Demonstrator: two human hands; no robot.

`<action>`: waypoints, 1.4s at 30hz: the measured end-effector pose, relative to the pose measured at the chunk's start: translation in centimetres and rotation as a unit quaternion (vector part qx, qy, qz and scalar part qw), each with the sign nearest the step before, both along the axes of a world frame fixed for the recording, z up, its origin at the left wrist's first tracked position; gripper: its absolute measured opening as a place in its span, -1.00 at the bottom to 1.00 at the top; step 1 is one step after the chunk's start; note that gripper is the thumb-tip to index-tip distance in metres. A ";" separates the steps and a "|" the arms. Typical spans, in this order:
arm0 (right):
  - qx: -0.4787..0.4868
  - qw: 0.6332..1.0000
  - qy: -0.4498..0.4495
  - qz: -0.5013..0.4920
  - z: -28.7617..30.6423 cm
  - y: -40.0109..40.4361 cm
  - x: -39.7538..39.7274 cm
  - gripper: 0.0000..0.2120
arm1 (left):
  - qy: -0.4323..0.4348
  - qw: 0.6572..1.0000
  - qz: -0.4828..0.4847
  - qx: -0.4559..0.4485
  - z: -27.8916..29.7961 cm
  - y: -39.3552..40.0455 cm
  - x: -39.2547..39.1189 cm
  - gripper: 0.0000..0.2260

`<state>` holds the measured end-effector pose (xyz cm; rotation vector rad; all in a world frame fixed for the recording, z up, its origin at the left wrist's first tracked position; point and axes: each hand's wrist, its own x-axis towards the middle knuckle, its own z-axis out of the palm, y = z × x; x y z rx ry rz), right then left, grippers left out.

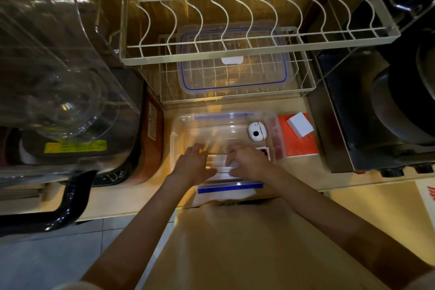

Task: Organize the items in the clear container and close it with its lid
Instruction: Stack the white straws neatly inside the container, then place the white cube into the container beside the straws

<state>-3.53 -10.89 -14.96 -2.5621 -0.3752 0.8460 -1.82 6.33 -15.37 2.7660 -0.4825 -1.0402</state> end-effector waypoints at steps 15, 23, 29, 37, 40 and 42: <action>-0.002 0.999 0.036 -0.018 0.1 0.3 -0.1 -0.62 | -0.009 1.000 0.000 -0.016 0.2 0.1 -0.6 -0.50; 0.010 0.997 0.045 -0.066 0.7 -0.5 -0.2 -0.62 | -0.037 0.998 0.017 -0.054 0.1 0.3 -1.3 -0.59; -0.016 0.987 -0.031 -0.154 1.4 -1.4 0.8 -0.60 | -0.049 0.997 0.023 -0.049 -0.1 -0.4 -1.3 -0.63; -0.213 0.976 -0.007 -0.053 0.2 -0.6 0.4 -0.33 | -0.015 0.999 0.007 -0.028 -0.9 -2.1 -1.0 -0.46; -0.219 0.974 0.003 -0.056 0.0 -0.7 0.3 -0.28 | -0.001 1.000 0.007 -0.009 -1.4 -2.0 -1.2 -0.45; -0.216 0.975 0.003 -0.057 0.0 -0.8 0.2 -0.28 | 0.004 1.000 0.006 -0.008 -1.6 -1.8 -1.2 -0.46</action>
